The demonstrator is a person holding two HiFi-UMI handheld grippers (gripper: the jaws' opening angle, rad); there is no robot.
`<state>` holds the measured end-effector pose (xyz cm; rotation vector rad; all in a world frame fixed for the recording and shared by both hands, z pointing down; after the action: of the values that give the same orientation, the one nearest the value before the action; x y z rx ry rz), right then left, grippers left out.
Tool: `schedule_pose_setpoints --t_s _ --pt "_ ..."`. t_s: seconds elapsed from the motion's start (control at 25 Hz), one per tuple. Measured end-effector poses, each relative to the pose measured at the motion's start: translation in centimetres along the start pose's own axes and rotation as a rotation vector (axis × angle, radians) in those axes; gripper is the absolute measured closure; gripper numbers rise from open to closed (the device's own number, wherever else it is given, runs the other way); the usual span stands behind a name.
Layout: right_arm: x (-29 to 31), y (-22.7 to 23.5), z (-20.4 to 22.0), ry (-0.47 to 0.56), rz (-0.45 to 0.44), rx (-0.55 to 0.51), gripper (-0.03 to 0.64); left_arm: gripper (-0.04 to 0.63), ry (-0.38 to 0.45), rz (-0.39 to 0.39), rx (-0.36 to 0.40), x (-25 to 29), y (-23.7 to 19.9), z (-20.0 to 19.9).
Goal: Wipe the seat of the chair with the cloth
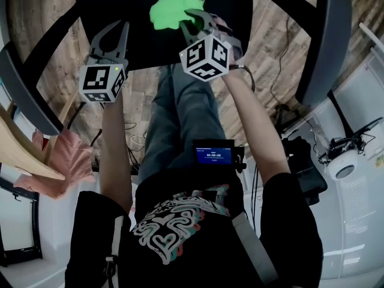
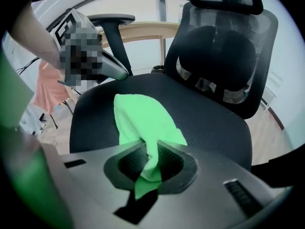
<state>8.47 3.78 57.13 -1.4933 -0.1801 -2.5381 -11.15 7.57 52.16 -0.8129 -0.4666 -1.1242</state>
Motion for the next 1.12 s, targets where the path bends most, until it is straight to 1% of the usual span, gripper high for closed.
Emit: schedule_pose_setpoints --t_s 0.2,0.44,0.72,0.76,0.88,0.92,1.12 --pt "-0.9 0.7 1.4 -0.012 0.032 0.036 0.56 0.595 -0.022 0.036 0.013 1.4 0.8 0.1" --pt "-2.2 1.5 3.2 -0.021 0.073 0.075 0.56 0.595 -0.03 0.095 0.04 3.3 2.1 -1.0" --pt "-3.6 2.1 4.6 -0.04 0.092 0.085 0.56 0.595 -0.039 0.159 0.054 4.8 4.5 -1.3" --pt "-3.8 2.2 4.8 -0.042 0.093 0.091 0.56 0.595 -0.043 0.172 0.061 5.0 4.9 -1.3" --pt "-4.2 2.5 5.3 -0.045 0.1 0.108 0.56 0.595 -0.065 0.221 0.12 5.5 6.7 -1.2" --pt "-4.4 2.6 5.5 -0.047 0.104 0.109 0.56 0.595 -0.066 0.232 0.127 5.7 7.1 -1.1" --pt "-4.8 2.8 6.0 -0.06 0.095 0.119 0.56 0.595 -0.065 0.231 0.108 5.6 7.4 -0.8"
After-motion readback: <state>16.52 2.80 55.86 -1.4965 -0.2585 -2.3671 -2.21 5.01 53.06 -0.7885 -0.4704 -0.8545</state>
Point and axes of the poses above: the fingertips, and each gripper's own axes: x forward along the fingers, y to its right, z out of its underside, the point moved 7 cm from there along -x, backward along the fingers, and after that the axes turned 6 degrees about -x, right-handed, at the moved point
